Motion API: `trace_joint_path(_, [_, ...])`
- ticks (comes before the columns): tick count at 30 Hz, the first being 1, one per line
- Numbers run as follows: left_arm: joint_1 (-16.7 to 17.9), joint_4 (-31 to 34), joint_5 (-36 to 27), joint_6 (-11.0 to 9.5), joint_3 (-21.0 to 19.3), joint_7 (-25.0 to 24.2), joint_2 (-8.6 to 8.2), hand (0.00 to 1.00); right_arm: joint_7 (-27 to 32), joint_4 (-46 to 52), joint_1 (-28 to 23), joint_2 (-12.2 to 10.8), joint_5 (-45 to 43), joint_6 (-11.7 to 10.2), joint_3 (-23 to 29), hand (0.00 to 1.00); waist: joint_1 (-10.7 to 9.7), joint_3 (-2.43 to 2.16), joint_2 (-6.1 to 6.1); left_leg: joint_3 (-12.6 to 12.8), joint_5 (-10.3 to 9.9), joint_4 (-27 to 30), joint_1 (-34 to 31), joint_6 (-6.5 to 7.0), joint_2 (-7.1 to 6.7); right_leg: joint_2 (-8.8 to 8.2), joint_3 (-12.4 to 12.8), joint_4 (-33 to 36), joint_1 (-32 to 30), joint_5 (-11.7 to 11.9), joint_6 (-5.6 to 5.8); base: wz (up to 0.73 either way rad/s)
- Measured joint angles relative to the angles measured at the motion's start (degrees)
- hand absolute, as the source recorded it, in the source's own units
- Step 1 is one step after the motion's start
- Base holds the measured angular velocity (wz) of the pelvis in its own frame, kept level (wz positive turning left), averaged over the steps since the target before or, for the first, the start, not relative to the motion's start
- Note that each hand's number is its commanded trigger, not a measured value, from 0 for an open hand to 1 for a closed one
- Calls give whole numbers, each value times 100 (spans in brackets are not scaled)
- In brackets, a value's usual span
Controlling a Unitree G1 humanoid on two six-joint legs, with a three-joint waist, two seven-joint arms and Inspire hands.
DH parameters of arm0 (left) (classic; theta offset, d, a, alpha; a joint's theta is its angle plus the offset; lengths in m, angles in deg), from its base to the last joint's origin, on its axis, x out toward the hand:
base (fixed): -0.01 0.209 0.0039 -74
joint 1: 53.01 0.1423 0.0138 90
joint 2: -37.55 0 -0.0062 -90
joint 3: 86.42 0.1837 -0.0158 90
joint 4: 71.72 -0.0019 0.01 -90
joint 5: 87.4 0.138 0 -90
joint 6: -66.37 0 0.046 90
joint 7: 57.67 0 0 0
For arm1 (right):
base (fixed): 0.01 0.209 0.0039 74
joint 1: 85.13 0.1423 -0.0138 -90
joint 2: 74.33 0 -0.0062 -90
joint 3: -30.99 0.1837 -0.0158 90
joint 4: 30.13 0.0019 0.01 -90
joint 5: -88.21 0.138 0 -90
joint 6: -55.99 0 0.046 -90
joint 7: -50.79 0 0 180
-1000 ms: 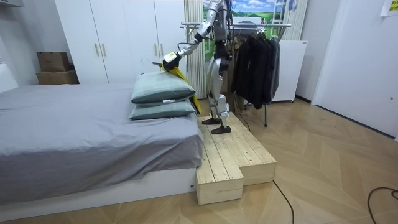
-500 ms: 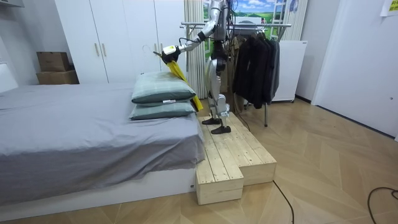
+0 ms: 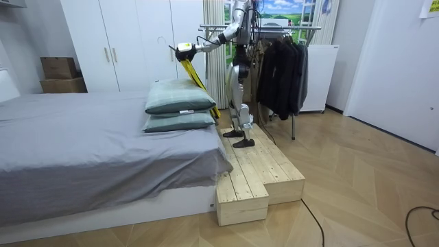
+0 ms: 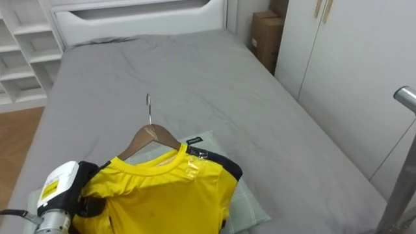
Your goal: Hang clothes
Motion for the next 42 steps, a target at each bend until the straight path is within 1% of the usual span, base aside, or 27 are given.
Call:
trace_joint_path(1, [1,124,1,-1,0,0,7,100,88,133,33,10,-166,-9,69,0,3,15,-30,-1,0,2,-4,0,0,1,1,-2,-3,0,0,0])
trace_joint_path(4, [59,396,3,-42,0,-1,36,100,263,603,70,59,-583,-18,72,0,6,8,-103,1,0,3,-7,0,0,1,-16,-4,4,0,0,1])
trace_joint_path(6, [66,461,1,-131,0,-1,69,100,364,828,115,90,-826,-94,82,0,2,-13,-154,0,0,8,-9,-1,2,-1,-40,-19,13,0,-1,4])
trace_joint_path(7, [66,461,1,-172,0,-1,79,100,422,942,130,107,-988,-154,106,0,6,-37,-194,-5,0,13,2,-1,2,-1,-44,-22,29,0,-1,4])
trace_joint_path(8, [66,461,-1,-174,0,-1,84,100,456,1027,152,118,-1147,-209,115,0,10,-49,-228,-12,0,19,45,-1,5,-1,-48,-21,46,0,-2,3])
trace_joint_path(9, [68,462,-3,-174,1,-1,91,100,470,1054,176,121,-1243,-218,114,0,12,-46,-250,-11,0,19,63,-1,6,-3,-50,-21,66,0,-2,0])
trace_joint_path(10, [85,472,-5,-174,15,-1,113,100,492,1168,199,131,-1440,-215,113,0,37,-54,-280,-5,0,15,92,-1,6,-2,-39,-17,87,-1,-2,0])
trace_joint_path(13, [97,490,-7,-174,116,-6,147,100,575,1568,194,239,-1853,-208,60,0,149,-35,-330,10,0,-6,182,0,4,-9,-37,-20,191,-7,7,-1])
trace_joint_path(14, [101,573,-2,-172,127,-32,156,100,590,1825,194,278,-2088,-190,53,0,195,-39,-355,10,-3,-24,178,2,0,-11,-33,-20,177,-19,12,0])
trace_joint_path(16, [101,693,-2,-172,127,-61,170,100,611,2269,195,346,-2366,-201,53,0,280,-40,-372,10,-2,-33,162,2,1,-9,-26,-21,151,-12,9,-3])
trace_joint_path(17, [104,737,-4,-172,127,-64,170,100,642,2507,195,378,-2457,-201,54,0,299,-50,-382,-10,-2,-14,177,2,2,-10,-42,-29,191,-12,9,4])
trace_joint_path(18, [103,769,-6,-172,127,-64,173,100,674,2606,196,384,-2485,-206,53,0,295,-56,-388,-14,-3,-5,178,1,2,-10,-47,-32,202,-12,8,10])
trace_joint_path(20, [104,930,-1,-173,136,-64,172,100,751,3017,208,391,-2649,-209,51,0,357,-61,-392,-45,-2,4,174,0,4,-9,-63,-37,205,-11,6,6])
trace_joint_path(24, [106,1076,112,-174,143,-135,127,100,890,3277,216,395,-2960,-255,52,0,499,-62,-389,-76,-2,7,197,0,5,-6,-61,-30,210,-8,1,1])
trace_joint_path(25, [106,1085,117,-174,143,-173,120,100,891,3421,217,395,-3116,-253,50,0,571,-61,-387,-76,-2,6,196,0,5,-6,-59,-14,195,-8,1,0])
trace_joint_path(26, [106,1085,122,-174,143,-177,110,100,891,3555,243,395,-3273,-263,49,0,588,-61,-387,-81,-2,5,188,0,6,-6,-64,-15,187,-8,1,0])
trace_joint_path(31, [105,1101,236,-173,131,-237,92,100,880,4023,423,407,-3383,-275,48,0,626,-59,-390,-120,-2,4,177,0,4,-15,-106,-14,191,-9,1,3])
trace_joint_path(33, [105,1235,364,-155,120,-369,93,100,865,4152,561,407,-3410,-254,45,0,659,-58,-393,-125,-2,13,155,0,4,-15,-110,-14,178,-9,1,0])
trace_joint_path(35, [106,1591,614,-156,120,-540,89,100,843,4501,614,405,-3463,-256,45,0,716,-57,-394,-125,-2,16,141,-1,4,-13,-98,-21,167,-10,0,0])
trace_joint_path(38, [106,1945,659,-162,121,-623,75,100,790,4627,676,402,-3453,-261,-58,0,809,-56,-392,-122,-2,8,180,-1,10,-3,-51,-19,205,-10,0,0])
trace_joint_path(42, [106,2099,655,-179,130,-655,75,100,723,4629,739,399,-3437,-261,-297,0,898,-50,-384,-115,-2,1,181,-1,8,-4,-41,-10,194,-10,0,0])
